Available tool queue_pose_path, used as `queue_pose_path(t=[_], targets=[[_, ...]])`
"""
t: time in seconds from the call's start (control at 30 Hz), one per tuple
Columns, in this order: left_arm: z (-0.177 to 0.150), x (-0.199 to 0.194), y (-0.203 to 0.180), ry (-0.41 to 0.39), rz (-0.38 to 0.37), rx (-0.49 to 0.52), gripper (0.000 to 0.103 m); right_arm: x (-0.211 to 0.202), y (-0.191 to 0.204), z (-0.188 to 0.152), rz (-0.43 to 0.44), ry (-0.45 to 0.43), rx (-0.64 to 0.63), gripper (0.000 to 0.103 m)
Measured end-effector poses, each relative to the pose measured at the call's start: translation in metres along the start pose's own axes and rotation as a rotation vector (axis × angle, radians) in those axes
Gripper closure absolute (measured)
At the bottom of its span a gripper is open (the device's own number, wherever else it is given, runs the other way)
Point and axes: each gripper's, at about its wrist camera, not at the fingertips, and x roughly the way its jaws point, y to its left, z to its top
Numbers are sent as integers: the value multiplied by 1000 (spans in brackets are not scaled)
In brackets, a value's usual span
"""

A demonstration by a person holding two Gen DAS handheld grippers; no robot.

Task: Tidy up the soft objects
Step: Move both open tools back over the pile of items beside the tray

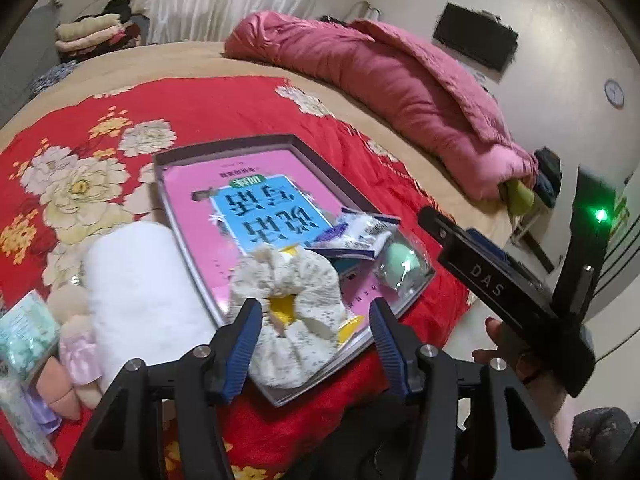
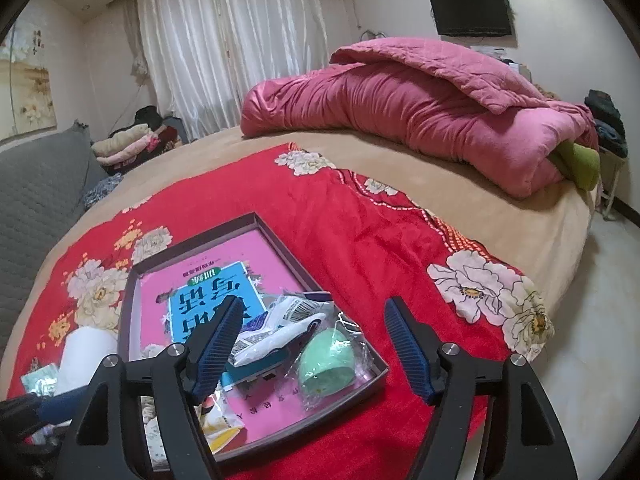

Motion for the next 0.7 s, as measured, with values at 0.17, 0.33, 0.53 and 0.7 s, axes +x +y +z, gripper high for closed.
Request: queue_pose_path(t=[0.17,0.33,0.53,0.7], targets=[[-3,-19,13,-38,11,-26,43,-2,5,-1,2,4,-8,28],[-8,-36,21,-75,44,-37,43,-6,18,-3,1,-8,-56,28],[-17,-57,32,-111,75,-62,43,-36,24,9,0,-150,-54,26],[-27,-73,41,-133,94,-91,43,-48,41,12,45,-160,-88,26]])
